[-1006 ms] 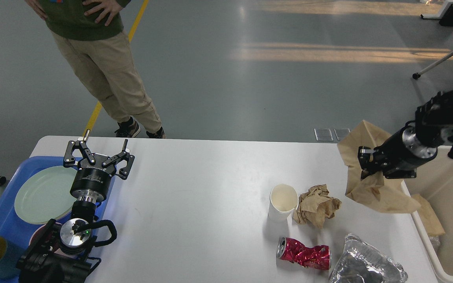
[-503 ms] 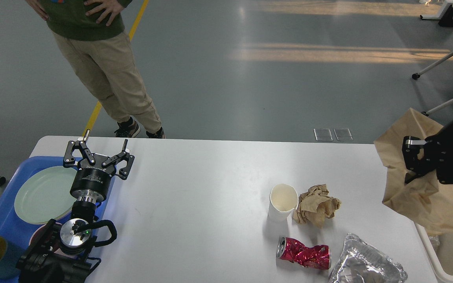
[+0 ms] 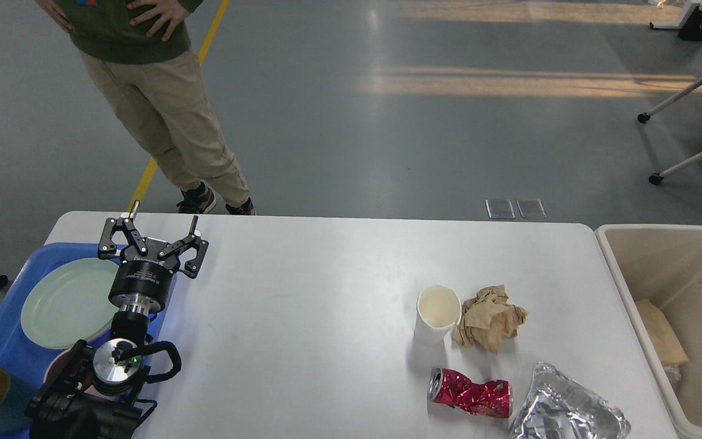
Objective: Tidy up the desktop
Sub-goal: 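Lift the paper bag and drop it into the white bin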
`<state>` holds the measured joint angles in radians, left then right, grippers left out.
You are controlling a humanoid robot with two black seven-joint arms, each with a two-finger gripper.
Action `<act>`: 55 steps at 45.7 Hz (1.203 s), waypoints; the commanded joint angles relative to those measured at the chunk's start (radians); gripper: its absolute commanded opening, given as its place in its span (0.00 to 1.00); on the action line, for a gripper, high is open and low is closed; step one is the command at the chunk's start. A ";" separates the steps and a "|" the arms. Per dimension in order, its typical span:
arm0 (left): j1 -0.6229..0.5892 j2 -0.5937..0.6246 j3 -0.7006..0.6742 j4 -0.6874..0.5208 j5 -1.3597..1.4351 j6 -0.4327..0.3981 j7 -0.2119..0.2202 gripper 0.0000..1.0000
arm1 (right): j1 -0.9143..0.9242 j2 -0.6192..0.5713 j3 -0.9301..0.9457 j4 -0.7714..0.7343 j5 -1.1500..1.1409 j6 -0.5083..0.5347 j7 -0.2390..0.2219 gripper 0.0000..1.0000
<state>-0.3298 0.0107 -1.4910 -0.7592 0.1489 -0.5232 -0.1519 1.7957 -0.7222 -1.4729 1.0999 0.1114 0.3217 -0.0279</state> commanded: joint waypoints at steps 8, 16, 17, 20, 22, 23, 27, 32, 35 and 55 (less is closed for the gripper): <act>0.000 0.000 0.000 0.000 0.000 0.000 0.000 0.96 | -0.740 0.101 0.451 -0.624 0.001 -0.093 -0.003 0.00; 0.000 0.000 0.000 0.000 0.000 0.000 0.000 0.96 | -1.113 0.322 0.526 -1.067 0.019 -0.141 -0.004 0.00; 0.000 0.000 0.000 0.000 0.000 0.000 0.000 0.96 | -1.142 0.337 0.534 -1.094 0.019 -0.151 -0.004 0.00; 0.000 0.000 0.000 0.000 0.000 0.000 0.000 0.96 | -1.194 0.362 0.556 -1.127 0.019 -0.197 -0.009 0.00; 0.000 0.000 0.000 0.000 0.000 0.000 0.000 0.96 | -1.207 0.365 0.560 -1.128 0.019 -0.220 -0.017 0.00; 0.000 0.000 0.000 0.000 0.000 0.000 0.000 0.96 | -1.208 0.366 0.562 -1.128 0.019 -0.227 -0.021 0.00; 0.000 0.000 0.000 0.000 0.000 0.000 0.000 0.96 | -1.211 0.368 0.563 -1.128 0.019 -0.230 -0.023 0.00; 0.000 0.000 0.000 0.000 0.000 0.000 0.000 0.96 | -1.228 0.374 0.563 -1.128 0.019 -0.230 -0.026 0.00; 0.000 0.000 0.000 0.000 0.000 0.000 0.000 0.96 | -1.231 0.374 0.565 -1.126 0.019 -0.231 -0.026 0.00; 0.000 0.000 0.000 0.000 0.000 0.000 0.000 0.96 | -1.257 0.377 0.560 -1.123 0.019 -0.243 -0.023 0.98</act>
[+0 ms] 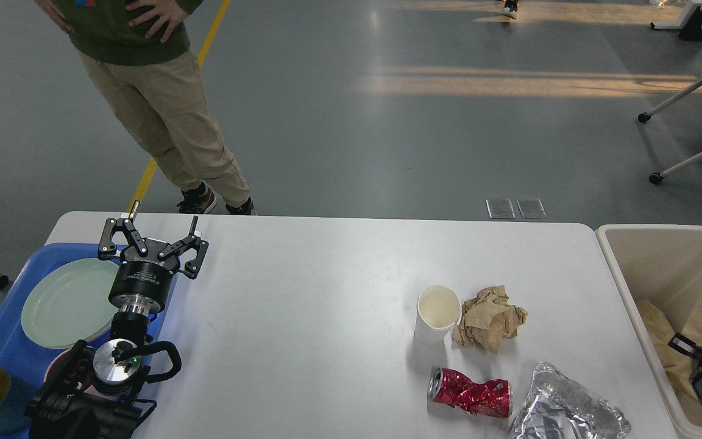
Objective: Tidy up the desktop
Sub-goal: 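Lift the paper bag and drop it into the white bin, then raise the right gripper out of the bin toward the foil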
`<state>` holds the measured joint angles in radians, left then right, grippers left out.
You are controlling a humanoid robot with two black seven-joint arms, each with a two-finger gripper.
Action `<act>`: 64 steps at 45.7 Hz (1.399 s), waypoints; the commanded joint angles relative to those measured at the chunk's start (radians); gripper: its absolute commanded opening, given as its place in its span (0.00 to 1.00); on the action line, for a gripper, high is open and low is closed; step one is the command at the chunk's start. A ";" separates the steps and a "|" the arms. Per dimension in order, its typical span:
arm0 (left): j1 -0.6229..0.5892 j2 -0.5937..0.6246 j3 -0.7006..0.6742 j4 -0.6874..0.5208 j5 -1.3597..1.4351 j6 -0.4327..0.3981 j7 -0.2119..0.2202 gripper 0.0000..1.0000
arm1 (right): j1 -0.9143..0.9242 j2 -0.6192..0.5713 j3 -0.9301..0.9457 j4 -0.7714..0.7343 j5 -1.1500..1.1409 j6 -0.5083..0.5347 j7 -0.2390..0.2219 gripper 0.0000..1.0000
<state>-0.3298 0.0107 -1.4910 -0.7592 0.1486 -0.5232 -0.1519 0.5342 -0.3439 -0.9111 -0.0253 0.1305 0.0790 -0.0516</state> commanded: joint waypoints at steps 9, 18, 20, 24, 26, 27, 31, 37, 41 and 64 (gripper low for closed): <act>0.000 0.000 0.000 0.000 0.000 0.000 0.000 0.96 | 0.033 -0.017 0.000 0.068 -0.005 0.010 0.003 1.00; 0.000 0.000 0.000 0.000 0.000 0.000 0.000 0.96 | 0.277 -0.165 -0.029 0.387 -0.037 0.039 -0.008 1.00; 0.000 0.000 0.000 0.000 0.000 0.000 0.000 0.96 | 0.363 -0.190 -0.061 0.468 -0.070 0.064 -0.019 1.00; 0.000 0.000 0.000 0.000 0.000 0.000 0.000 0.96 | 0.559 -0.224 -0.170 0.632 -0.153 0.132 -0.051 1.00; 0.000 0.000 0.000 0.000 0.000 0.000 0.000 0.96 | 0.668 -0.228 -0.221 0.718 -0.172 0.177 -0.054 1.00; 0.000 0.000 0.000 0.000 0.000 0.000 0.000 0.96 | 0.725 -0.228 -0.244 0.760 -0.172 0.203 -0.057 1.00; 0.000 0.000 0.000 0.000 0.000 0.000 0.000 0.96 | 0.949 -0.208 -0.336 0.898 -0.173 0.318 -0.073 1.00; 0.000 0.000 0.000 0.000 0.000 0.000 0.000 0.96 | 1.190 -0.127 -0.385 1.013 -0.167 0.557 -0.096 1.00; 0.000 0.000 0.000 0.000 0.000 0.000 0.000 0.96 | 1.329 -0.061 -0.393 1.100 -0.166 0.715 -0.096 1.00; 0.000 0.000 0.000 0.003 0.000 0.000 0.000 0.96 | 1.937 0.092 -0.400 1.723 0.021 0.722 -0.097 0.90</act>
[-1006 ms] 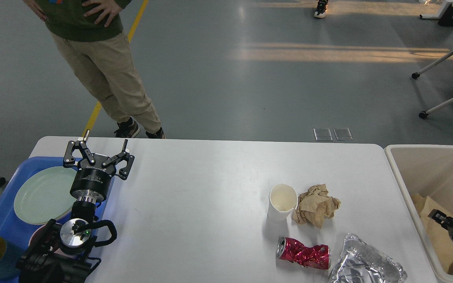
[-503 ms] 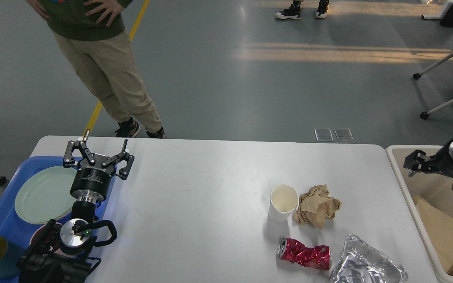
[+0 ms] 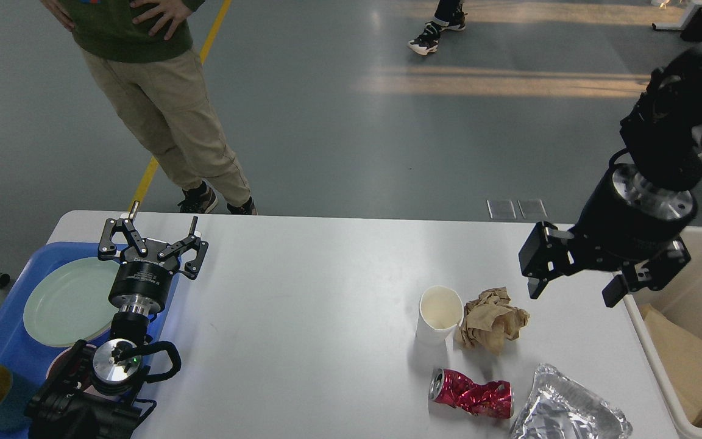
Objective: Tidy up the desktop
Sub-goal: 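Raise the right gripper out of the bin toward the foil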
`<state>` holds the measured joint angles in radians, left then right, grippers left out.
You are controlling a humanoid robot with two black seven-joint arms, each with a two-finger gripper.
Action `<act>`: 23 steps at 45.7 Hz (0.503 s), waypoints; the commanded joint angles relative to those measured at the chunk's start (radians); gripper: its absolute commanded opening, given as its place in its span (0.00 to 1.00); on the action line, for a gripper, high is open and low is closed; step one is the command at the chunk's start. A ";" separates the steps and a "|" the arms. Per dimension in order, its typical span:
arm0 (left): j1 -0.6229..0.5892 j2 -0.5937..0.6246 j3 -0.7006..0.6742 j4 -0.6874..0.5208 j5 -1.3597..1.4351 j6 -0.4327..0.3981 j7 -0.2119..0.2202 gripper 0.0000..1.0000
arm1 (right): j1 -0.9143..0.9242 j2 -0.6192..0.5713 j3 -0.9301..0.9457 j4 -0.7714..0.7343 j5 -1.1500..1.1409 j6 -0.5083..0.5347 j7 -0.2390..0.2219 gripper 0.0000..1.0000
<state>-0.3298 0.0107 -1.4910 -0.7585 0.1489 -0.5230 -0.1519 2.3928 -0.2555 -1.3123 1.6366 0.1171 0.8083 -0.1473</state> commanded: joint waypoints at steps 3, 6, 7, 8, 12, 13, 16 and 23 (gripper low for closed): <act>0.000 0.000 0.000 0.001 0.000 0.000 0.000 0.96 | 0.078 -0.007 0.004 0.062 0.035 -0.015 0.000 0.90; 0.000 0.000 0.000 0.001 0.000 0.000 0.000 0.96 | 0.077 -0.031 -0.002 0.060 0.035 -0.026 0.000 0.90; 0.000 0.000 0.000 0.001 0.000 0.000 0.000 0.96 | 0.075 -0.042 -0.005 0.060 0.035 -0.031 0.000 0.90; 0.000 0.000 0.000 0.001 0.000 0.000 0.000 0.96 | 0.074 -0.051 -0.007 0.060 0.033 -0.037 0.000 0.90; 0.000 0.000 0.000 0.001 0.000 -0.002 0.000 0.96 | 0.045 -0.068 -0.019 0.062 0.033 -0.052 0.000 0.90; 0.000 0.000 0.000 0.001 0.000 -0.002 0.000 0.96 | 0.033 -0.071 -0.021 0.060 0.033 -0.057 0.000 0.90; 0.000 0.000 0.000 0.001 0.000 -0.002 0.000 0.96 | 0.000 -0.102 -0.021 0.060 0.033 -0.070 0.000 0.91; 0.000 0.000 0.000 0.001 0.000 -0.002 0.000 0.96 | -0.148 -0.198 -0.021 0.055 0.013 -0.138 -0.005 0.91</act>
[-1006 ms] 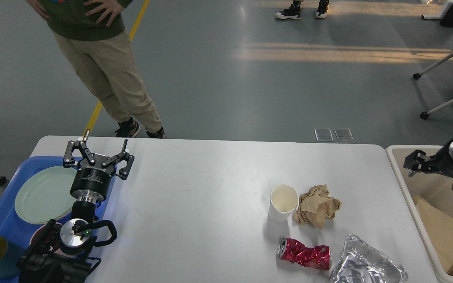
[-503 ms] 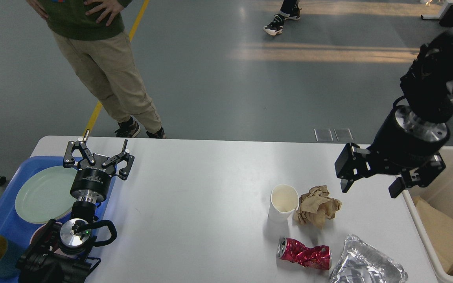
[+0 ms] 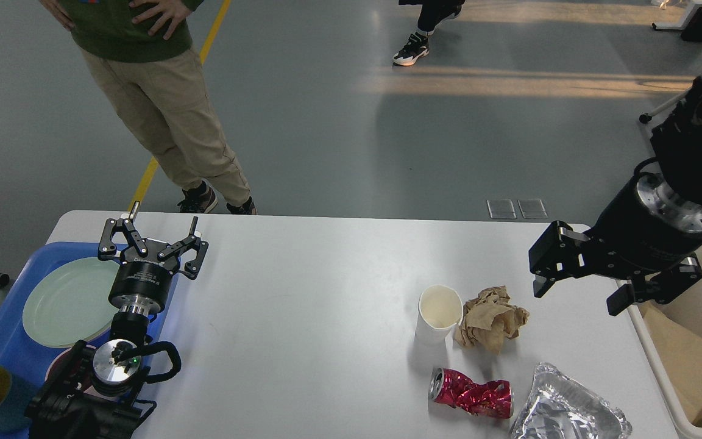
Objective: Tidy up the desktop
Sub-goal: 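Raise the right gripper out of the bin toward the foil, then lower the right gripper and grasp the silver foil wrapper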
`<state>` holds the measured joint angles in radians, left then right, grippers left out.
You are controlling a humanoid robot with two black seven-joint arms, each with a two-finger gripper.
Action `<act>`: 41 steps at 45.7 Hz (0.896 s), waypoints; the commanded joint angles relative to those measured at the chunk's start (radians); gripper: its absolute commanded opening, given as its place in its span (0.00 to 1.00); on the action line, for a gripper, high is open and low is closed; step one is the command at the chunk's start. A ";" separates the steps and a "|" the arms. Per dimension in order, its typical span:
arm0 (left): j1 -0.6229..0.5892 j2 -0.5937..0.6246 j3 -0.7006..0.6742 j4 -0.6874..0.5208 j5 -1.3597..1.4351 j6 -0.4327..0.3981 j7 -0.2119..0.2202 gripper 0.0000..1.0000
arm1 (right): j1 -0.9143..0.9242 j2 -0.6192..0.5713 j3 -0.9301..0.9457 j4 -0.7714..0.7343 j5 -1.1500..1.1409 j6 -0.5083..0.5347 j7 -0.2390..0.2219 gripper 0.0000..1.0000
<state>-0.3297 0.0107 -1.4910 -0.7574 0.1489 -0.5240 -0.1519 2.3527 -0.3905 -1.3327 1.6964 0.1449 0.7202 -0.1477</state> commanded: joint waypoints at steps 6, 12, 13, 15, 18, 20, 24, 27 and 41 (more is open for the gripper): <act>0.000 0.000 0.000 0.000 0.000 -0.001 0.000 0.96 | -0.295 -0.163 0.006 -0.008 -0.030 -0.174 -0.012 0.91; 0.000 0.000 0.000 0.000 0.000 -0.001 0.000 0.96 | -0.513 -0.202 0.047 -0.018 -0.036 -0.324 -0.013 0.91; 0.000 0.000 0.000 0.000 0.000 -0.001 0.000 0.96 | -0.565 -0.203 0.070 -0.021 -0.036 -0.364 -0.013 0.91; 0.000 0.000 0.000 0.000 0.000 -0.001 0.000 0.96 | -0.640 -0.208 0.095 -0.029 -0.036 -0.421 -0.013 0.90; 0.000 0.000 0.000 0.000 0.000 -0.001 0.000 0.96 | -0.740 -0.223 0.124 -0.052 -0.036 -0.499 -0.013 0.88; 0.000 0.000 0.000 0.000 0.000 -0.001 0.000 0.96 | -0.791 -0.235 0.141 -0.069 -0.036 -0.527 -0.012 0.84; 0.000 0.000 0.000 0.000 0.000 -0.001 0.000 0.96 | -0.877 -0.245 0.170 -0.124 -0.034 -0.564 -0.010 0.78; 0.000 0.000 0.000 0.000 0.000 -0.001 0.000 0.96 | -0.932 -0.245 0.191 -0.164 -0.034 -0.573 -0.009 0.74; 0.000 0.000 0.000 0.000 0.000 -0.001 0.000 0.96 | -1.105 -0.232 0.276 -0.267 -0.034 -0.582 -0.006 0.73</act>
<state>-0.3298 0.0107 -1.4910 -0.7580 0.1486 -0.5248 -0.1519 1.3158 -0.6318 -1.1055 1.4576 0.1105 0.1456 -0.1539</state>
